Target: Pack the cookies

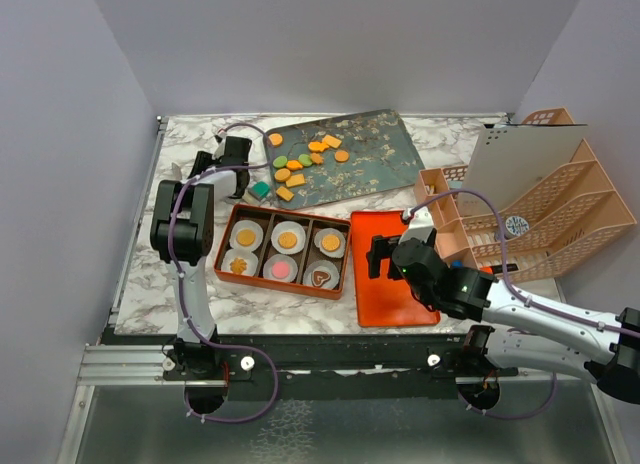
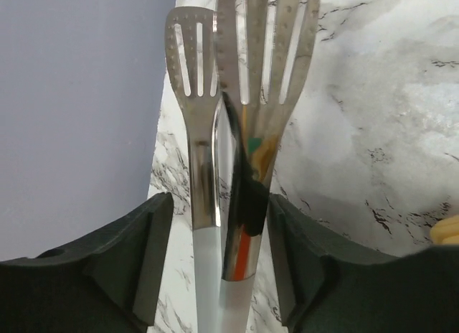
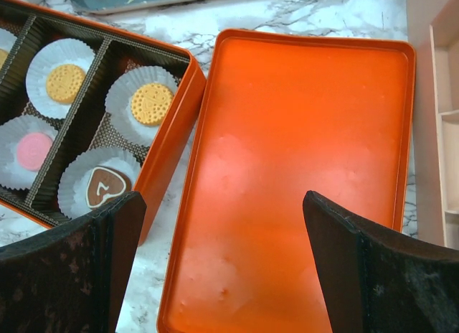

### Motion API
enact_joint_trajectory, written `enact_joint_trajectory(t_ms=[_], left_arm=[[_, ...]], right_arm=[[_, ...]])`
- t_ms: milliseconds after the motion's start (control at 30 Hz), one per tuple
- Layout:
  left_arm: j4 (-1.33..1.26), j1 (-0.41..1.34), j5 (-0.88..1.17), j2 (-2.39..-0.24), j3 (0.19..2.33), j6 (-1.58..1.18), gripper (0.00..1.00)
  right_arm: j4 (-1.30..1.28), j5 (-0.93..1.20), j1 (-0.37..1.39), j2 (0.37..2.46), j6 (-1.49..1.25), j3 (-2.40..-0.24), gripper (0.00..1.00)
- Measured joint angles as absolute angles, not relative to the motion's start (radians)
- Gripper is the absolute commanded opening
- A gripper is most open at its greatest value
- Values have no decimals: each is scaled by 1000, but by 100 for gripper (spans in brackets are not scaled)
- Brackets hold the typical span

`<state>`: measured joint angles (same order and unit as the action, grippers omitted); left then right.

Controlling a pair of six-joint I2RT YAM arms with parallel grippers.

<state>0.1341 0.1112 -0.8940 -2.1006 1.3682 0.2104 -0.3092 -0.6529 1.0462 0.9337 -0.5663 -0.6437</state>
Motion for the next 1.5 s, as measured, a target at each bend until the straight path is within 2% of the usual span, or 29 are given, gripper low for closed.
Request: enact_joint_trajectory(t_ms=[200, 633, 800, 1000, 1200, 1500], left_arm=[[186, 111, -868, -2070, 1370, 167, 78], [289, 111, -771, -1953, 1412, 59, 85], [366, 111, -653, -1829, 1413, -30, 86], [387, 116, -493, -1540, 1348, -119, 89], [337, 122, -358, -1249, 1156, -190, 96], [323, 138, -258, -1054, 905, -231, 96]], right_arm=[[-360, -631, 1046, 958, -598, -644, 100], [-456, -518, 1046, 1069, -654, -681, 97], [-469, -475, 1046, 1137, -667, -702, 92], [-467, -417, 1046, 1225, -674, -723, 87], [-459, -377, 1046, 1316, -676, -768, 74], [-443, -362, 1046, 1454, -711, -827, 52]])
